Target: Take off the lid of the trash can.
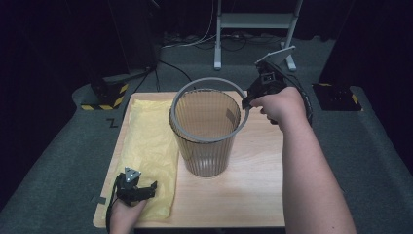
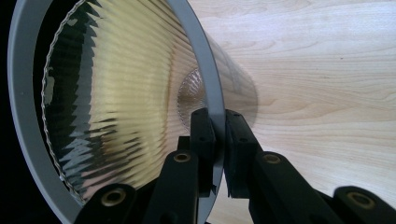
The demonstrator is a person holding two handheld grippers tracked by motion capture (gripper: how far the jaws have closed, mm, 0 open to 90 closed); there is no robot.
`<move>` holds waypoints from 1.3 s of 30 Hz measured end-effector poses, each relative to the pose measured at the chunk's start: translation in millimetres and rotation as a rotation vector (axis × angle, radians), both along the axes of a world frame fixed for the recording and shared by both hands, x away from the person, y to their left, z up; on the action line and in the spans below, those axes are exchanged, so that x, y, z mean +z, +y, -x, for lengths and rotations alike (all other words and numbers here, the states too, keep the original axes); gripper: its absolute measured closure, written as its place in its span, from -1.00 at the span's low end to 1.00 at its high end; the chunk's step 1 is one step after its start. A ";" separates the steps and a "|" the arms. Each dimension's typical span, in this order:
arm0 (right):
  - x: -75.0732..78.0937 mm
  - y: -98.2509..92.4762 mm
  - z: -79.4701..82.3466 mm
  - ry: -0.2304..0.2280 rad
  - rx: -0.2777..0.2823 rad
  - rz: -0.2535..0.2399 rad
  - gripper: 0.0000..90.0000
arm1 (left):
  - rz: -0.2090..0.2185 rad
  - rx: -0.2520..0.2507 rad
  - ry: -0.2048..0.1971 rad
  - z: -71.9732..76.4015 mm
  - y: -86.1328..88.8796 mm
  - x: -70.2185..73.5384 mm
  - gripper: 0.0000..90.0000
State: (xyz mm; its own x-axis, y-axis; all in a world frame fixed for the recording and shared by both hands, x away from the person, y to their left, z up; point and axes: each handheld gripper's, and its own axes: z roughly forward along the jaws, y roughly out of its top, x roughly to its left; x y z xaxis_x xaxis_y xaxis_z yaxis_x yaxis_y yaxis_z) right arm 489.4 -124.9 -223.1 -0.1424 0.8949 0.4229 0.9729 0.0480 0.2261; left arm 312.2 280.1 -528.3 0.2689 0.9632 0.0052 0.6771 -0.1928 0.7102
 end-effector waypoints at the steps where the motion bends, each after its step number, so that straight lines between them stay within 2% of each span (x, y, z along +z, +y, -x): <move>1: 0.0 0.0 0.0 0.000 0.000 0.000 0.87 | 0.000 0.000 0.000 0.0 0.0 0.0 -0.82; 22: -12.6 -78.9 7.8 0.017 -0.097 -0.026 0.87 | -0.002 0.000 -0.001 0.0 0.1 0.0 -0.82; 30: -17.8 -102.9 10.1 0.019 -0.130 -0.035 0.87 | -0.001 0.000 -0.001 0.1 0.0 -0.1 -0.82; 39: -20.9 -121.0 14.2 0.016 -0.151 -0.044 0.87 | -0.002 0.000 -0.001 0.0 0.1 0.0 -0.82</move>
